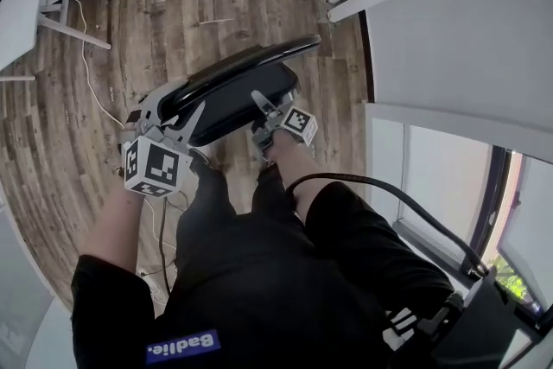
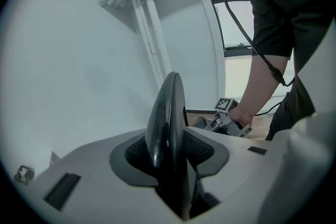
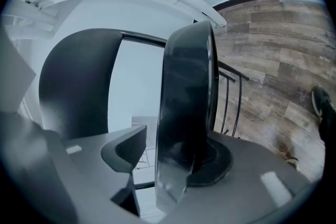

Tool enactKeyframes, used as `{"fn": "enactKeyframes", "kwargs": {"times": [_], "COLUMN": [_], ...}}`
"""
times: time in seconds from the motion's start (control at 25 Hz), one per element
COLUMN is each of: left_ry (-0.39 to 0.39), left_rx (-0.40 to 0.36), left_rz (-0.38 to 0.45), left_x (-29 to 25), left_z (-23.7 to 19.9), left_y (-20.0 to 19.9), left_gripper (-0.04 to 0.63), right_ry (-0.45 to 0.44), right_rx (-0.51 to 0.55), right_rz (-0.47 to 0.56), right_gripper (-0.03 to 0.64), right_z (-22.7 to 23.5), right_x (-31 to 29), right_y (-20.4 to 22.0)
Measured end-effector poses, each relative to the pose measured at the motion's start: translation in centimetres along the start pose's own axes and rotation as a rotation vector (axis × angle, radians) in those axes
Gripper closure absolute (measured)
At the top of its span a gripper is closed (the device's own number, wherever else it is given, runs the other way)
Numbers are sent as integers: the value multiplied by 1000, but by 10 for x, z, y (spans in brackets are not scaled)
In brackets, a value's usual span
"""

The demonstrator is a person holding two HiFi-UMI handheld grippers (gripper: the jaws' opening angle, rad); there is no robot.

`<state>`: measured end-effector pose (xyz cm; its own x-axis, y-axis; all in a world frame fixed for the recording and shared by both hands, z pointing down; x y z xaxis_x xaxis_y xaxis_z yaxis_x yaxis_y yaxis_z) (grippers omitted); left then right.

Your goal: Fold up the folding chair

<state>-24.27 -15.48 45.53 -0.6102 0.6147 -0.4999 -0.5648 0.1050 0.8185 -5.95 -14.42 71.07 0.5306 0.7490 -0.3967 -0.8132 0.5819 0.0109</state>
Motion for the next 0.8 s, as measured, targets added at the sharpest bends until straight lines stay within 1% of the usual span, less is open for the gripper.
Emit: {"fn": "enactKeyframes", "kwargs": {"times": [0.16, 0.32, 0.48, 0.8], "left_ry": [10, 6, 24, 51], "left_rx": [-7, -9, -1, 6], "left_rz": [0, -3, -8, -21], "left_x": [4, 4, 5, 5], "left_z": [-1, -5, -10, -10], "left_y": [-4, -5, -5, -9], "left_gripper": [449, 454, 460, 477], "right_ry": [-12, 47, 56, 135], "right_rx": [14, 22, 31, 45], "right_rz": [-2, -7, 2, 16], "right_gripper": [400, 400, 403, 403], "right_z": [-23, -41, -48, -67], "right_x": [-19, -30, -45, -67], "right_y": [-3, -3, -6, -11]}}
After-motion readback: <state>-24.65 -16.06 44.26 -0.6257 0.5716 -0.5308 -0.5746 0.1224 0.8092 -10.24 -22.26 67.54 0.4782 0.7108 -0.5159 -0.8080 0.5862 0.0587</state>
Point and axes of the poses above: the fingertips, and each gripper's own axes: x backward along the fingers, z to its right, y out of its underside, the point moved 3 cm from there along x, backward along the fingers, and after that the axes turned 6 degrees about z, right-handed, at the moved point
